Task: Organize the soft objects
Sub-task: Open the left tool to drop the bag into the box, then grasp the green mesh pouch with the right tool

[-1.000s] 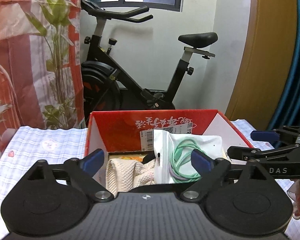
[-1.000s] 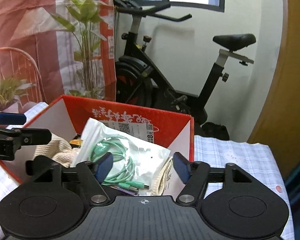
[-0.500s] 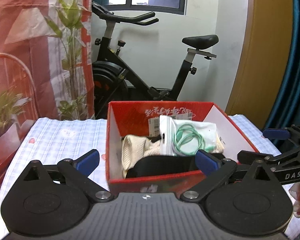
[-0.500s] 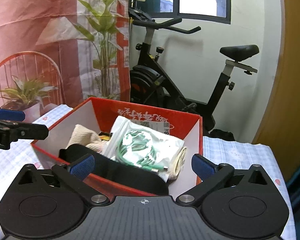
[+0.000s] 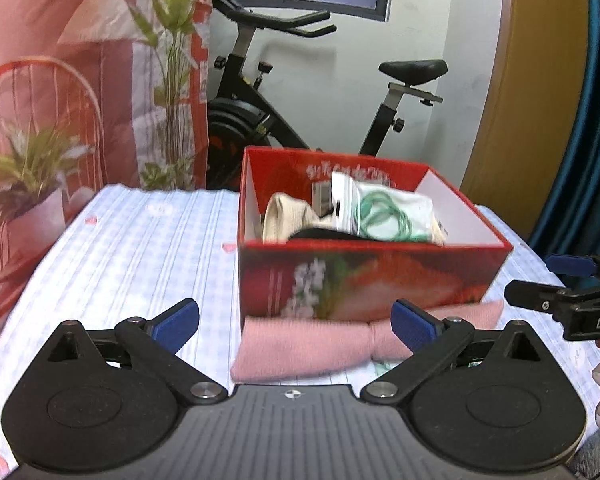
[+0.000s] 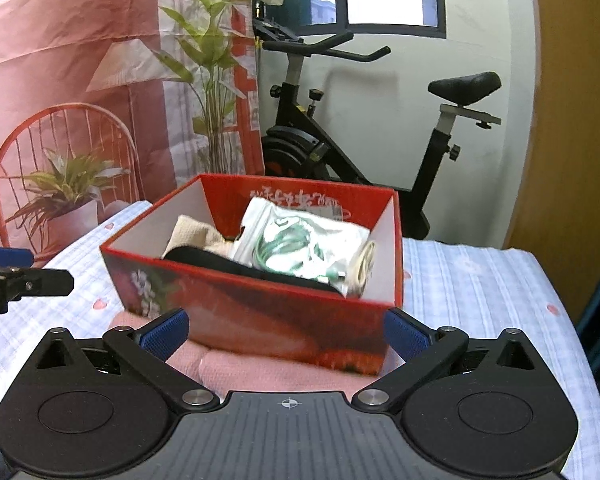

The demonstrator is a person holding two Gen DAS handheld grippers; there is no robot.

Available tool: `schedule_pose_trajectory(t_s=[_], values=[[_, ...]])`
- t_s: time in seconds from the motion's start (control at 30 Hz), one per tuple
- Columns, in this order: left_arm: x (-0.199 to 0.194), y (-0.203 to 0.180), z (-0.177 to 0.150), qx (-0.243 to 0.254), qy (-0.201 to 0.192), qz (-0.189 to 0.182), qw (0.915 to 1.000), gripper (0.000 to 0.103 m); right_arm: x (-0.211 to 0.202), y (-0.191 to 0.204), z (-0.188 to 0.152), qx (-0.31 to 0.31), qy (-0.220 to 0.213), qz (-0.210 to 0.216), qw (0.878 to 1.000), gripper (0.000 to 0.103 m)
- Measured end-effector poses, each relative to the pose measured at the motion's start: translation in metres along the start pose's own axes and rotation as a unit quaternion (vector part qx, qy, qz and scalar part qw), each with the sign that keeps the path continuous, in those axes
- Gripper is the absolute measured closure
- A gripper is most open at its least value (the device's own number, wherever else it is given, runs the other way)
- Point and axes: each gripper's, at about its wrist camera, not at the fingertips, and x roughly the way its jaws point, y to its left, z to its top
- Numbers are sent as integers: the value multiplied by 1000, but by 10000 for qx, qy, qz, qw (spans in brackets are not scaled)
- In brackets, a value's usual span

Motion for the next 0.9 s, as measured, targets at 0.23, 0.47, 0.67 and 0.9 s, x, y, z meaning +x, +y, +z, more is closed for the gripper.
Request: schedule_pose_trajectory(t_s=[0.23, 0.47, 0.67, 0.9], values=[[-11, -6, -33, -34, 63, -80, 9999, 0, -21, -2, -37, 205, 8, 38, 9998, 0], [-6, -10, -64, -112, 305, -235, 9992, 1, -21, 9, -77, 213, 275, 10, 9994, 6], [5, -9, -87, -186, 546, -310, 9979, 3, -19, 24, -105, 24, 660, 83, 9978, 16], [8, -2, -100, -351, 597, -304, 9971, 4, -11, 31, -122, 137, 1150, 222, 9930, 30]])
